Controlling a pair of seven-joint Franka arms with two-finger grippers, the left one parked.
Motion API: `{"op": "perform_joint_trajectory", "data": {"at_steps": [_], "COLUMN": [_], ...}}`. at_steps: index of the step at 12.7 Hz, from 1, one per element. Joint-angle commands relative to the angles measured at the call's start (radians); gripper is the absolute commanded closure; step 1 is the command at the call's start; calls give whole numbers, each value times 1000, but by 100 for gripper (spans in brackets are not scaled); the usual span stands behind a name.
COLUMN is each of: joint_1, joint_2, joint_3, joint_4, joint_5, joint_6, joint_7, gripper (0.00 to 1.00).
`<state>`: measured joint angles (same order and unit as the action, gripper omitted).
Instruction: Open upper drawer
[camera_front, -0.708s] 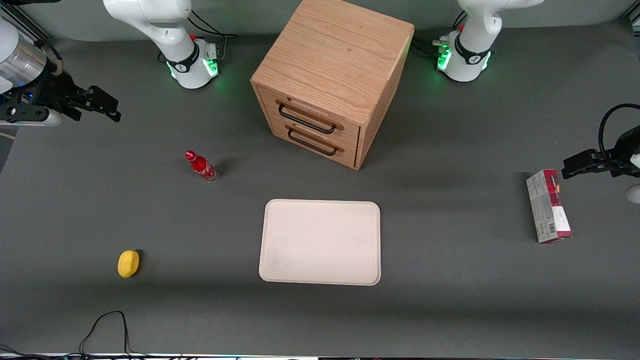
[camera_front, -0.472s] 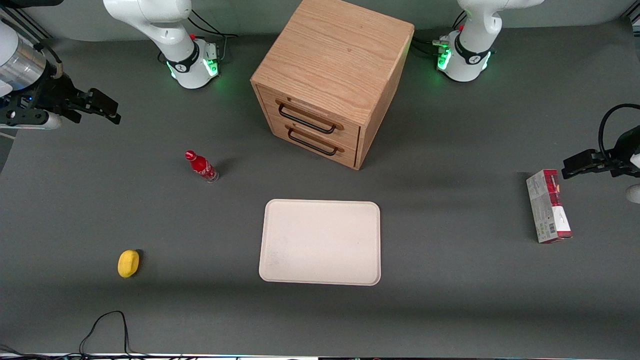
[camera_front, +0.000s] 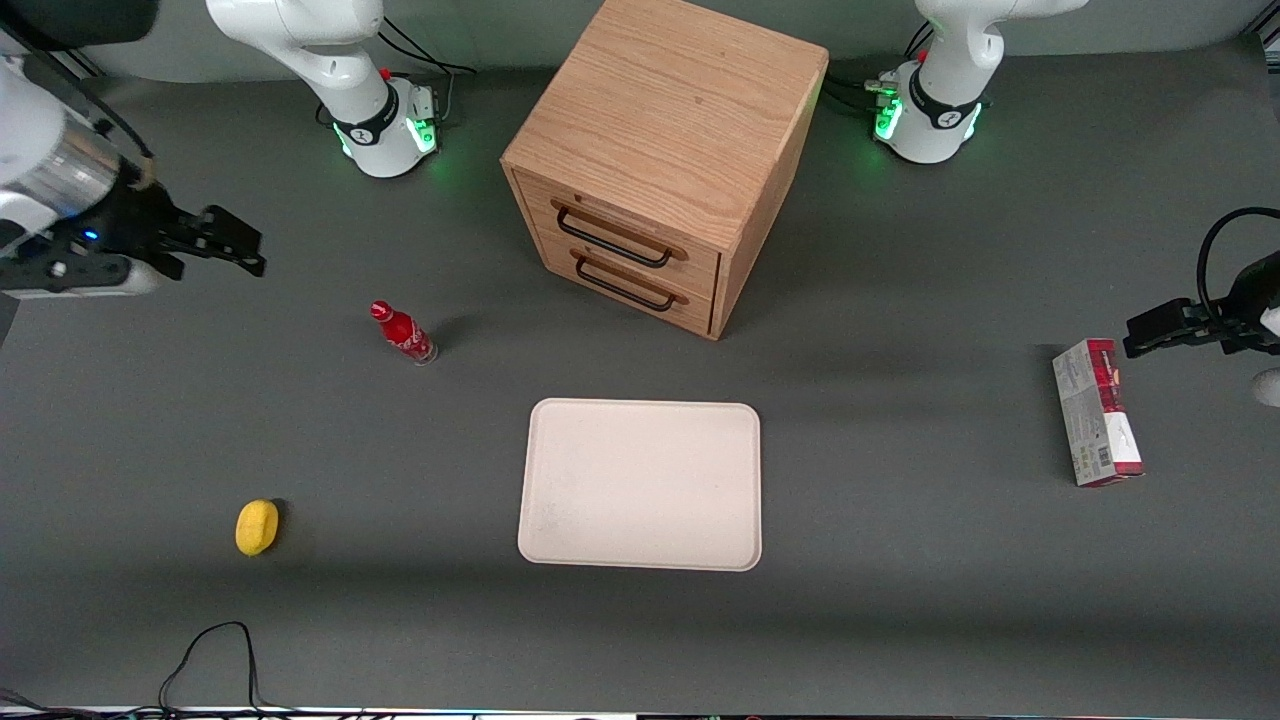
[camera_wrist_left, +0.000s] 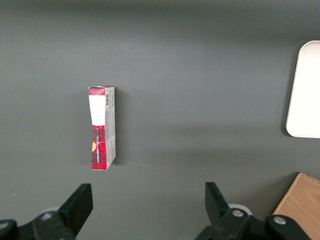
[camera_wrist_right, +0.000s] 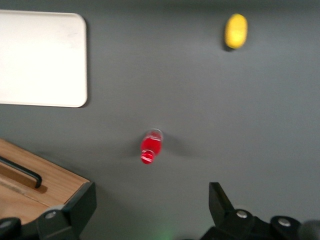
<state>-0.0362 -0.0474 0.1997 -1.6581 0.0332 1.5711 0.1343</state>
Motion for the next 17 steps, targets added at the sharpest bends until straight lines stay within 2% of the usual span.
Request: {"op": "perform_joint_trajectory", "data": {"at_steps": [1,5,7,8,10,11,14,17], "joint_1": [9,10,10,10,9,6,10,35], "joint_2": [78,170,202,216,288,358,458,507], "joint_3": [88,280,374,417,508,545,552,558], "joint_4": [92,204,239,248,261,306,327,279], "joint_5": [16,16,-27,-27,-18,14,231,237], "joint_6": [-16,-19,-17,-17,-14,-20,-23,1], "joint_7": [-19,-113,-293,-345,-361,-401,-459,-461], "gripper": [0,0,0,0,0,0,0,0]}}
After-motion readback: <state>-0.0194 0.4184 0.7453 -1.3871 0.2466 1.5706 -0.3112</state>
